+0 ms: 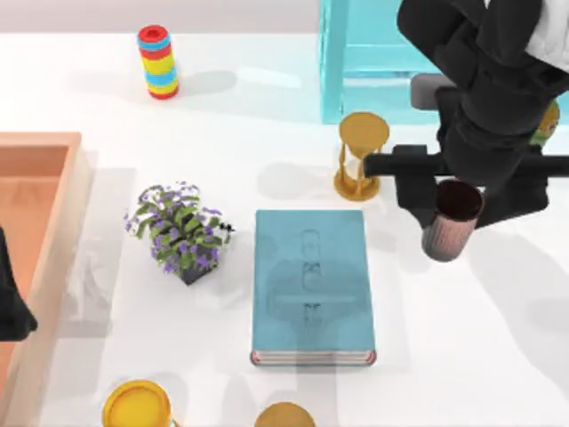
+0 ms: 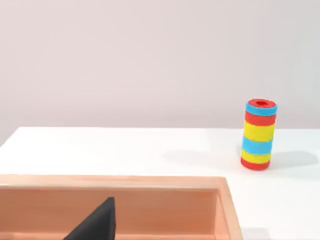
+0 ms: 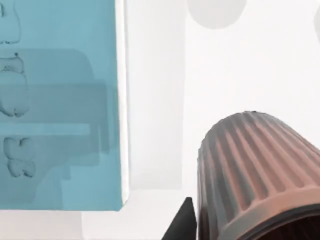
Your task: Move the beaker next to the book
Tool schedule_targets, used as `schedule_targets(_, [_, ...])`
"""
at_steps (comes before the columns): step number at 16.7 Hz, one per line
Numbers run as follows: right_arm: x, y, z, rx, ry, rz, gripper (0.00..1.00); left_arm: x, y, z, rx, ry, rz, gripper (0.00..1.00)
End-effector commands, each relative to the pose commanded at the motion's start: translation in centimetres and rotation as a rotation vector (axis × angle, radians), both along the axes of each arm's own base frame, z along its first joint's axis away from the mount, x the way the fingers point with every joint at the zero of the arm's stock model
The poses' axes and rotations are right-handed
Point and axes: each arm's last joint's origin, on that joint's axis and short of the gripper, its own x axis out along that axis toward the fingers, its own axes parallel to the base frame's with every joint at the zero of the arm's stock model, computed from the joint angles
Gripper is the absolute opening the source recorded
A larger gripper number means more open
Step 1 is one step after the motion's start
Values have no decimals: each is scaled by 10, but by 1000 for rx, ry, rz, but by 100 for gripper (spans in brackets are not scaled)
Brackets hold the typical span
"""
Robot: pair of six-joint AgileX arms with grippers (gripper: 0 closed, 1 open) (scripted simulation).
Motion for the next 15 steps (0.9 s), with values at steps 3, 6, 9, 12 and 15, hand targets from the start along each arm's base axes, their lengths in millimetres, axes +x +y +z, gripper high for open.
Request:
schedule_targets(3, [0,1,1,3,-5,-7,0,0,0,0,0,0,0,100])
schedule_targets(6, [0,-1,1,4,-4,-13,0,0,0,0,0,0,0,100])
schedule_targets(9, [1,1,-10,3,-2,-5,0,0,0,0,0,0,0,100])
schedule_targets(12, [4,3,-39,5,-8,-2,0,0,0,0,0,0,0,100])
schedule_targets(15, [4,2,-62,4,-6,-7,0,0,0,0,0,0,0,100])
